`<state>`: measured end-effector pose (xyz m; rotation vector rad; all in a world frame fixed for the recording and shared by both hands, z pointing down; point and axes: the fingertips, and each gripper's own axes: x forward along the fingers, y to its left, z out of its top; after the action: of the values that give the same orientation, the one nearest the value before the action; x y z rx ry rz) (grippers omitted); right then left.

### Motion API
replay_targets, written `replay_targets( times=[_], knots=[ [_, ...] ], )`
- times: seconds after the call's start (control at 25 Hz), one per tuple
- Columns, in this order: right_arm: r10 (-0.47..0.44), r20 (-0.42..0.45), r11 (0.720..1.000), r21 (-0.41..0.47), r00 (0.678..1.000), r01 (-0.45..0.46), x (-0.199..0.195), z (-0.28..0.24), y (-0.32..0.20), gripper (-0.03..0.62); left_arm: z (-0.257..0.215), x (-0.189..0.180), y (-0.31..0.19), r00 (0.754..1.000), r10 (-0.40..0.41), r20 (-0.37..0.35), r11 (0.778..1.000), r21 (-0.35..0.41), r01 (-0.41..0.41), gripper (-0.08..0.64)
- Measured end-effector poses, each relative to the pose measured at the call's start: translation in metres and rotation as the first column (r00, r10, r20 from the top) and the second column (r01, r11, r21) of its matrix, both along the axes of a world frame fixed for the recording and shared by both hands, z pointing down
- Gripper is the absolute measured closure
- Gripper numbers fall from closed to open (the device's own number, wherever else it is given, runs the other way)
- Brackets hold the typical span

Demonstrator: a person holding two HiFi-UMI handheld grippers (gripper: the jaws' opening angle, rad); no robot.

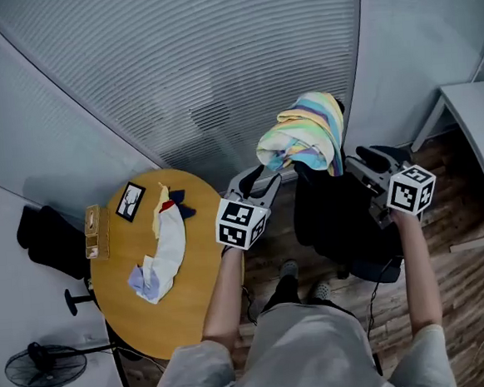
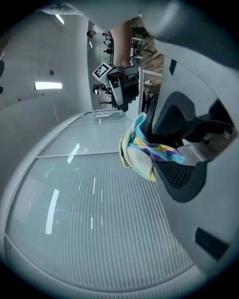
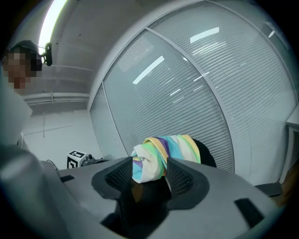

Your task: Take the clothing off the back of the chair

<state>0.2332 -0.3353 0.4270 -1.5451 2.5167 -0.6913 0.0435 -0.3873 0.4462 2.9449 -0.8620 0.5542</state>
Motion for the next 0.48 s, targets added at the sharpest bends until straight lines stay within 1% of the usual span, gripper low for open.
replay_targets(
  times=[0.12,0.24,0.36,0.48],
  knots=[
    [-0.03,0.009,0.999,-0.026,1.0,0.03,-0.004,0.004,-0.014,0.328,0.004,0.008,-0.015,0.998,0.047,0.032,0.999,0.012,-0.047,0.3],
    [-0.051,0.002,0.997,-0.05,0.999,0.051,-0.007,0.01,-0.031,0.282,0.008,0.013,-0.037,0.997,0.069,0.039,0.997,0.014,-0.07,0.237],
    [-0.064,0.039,0.997,-0.048,0.997,0.066,-0.007,0.01,-0.048,0.242,0.015,0.024,-0.05,0.99,0.133,0.051,0.991,-0.003,-0.133,0.209],
    [-0.062,0.086,0.996,-0.064,0.994,0.068,-0.004,0.014,-0.065,0.222,0.027,0.037,-0.06,0.974,0.21,0.088,0.978,-0.016,-0.209,0.194]
  ],
)
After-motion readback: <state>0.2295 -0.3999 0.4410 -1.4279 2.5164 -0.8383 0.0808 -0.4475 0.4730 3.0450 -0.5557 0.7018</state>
